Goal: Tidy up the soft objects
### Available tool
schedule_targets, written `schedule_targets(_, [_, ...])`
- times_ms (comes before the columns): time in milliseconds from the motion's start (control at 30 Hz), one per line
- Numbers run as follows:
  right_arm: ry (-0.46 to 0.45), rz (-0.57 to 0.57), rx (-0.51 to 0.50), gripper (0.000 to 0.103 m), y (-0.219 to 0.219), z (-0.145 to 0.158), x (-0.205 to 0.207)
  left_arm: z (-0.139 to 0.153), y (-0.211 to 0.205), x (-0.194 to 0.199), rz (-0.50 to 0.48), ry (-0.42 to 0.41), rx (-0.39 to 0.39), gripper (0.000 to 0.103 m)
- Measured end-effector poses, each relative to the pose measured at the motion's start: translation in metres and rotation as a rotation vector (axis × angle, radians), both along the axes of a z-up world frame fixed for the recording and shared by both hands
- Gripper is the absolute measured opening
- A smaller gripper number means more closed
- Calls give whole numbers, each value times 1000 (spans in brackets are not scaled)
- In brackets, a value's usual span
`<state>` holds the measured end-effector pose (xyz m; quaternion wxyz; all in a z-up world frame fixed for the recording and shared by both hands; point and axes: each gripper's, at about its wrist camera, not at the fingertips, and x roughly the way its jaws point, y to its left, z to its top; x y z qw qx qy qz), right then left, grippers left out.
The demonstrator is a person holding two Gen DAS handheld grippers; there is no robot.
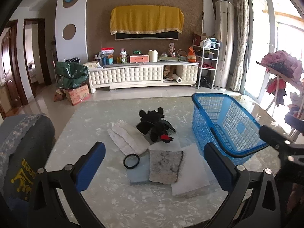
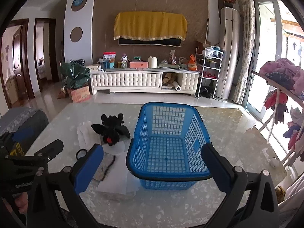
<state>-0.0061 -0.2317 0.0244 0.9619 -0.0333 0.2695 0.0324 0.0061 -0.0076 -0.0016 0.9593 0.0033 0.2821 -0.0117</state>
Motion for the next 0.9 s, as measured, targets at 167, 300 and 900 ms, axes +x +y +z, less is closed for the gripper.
schedule_targets(167, [12, 2, 9, 103, -8, 3, 8, 12, 2, 4, -31, -20, -19, 103])
schedule_targets(300, [27, -2, 20, 103, -11, 7, 16, 20, -4, 12, -24, -6, 53, 103])
schedule_targets(900, [179, 75, -34, 103, -14, -4, 59, 11, 15, 98, -224, 274, 132, 103])
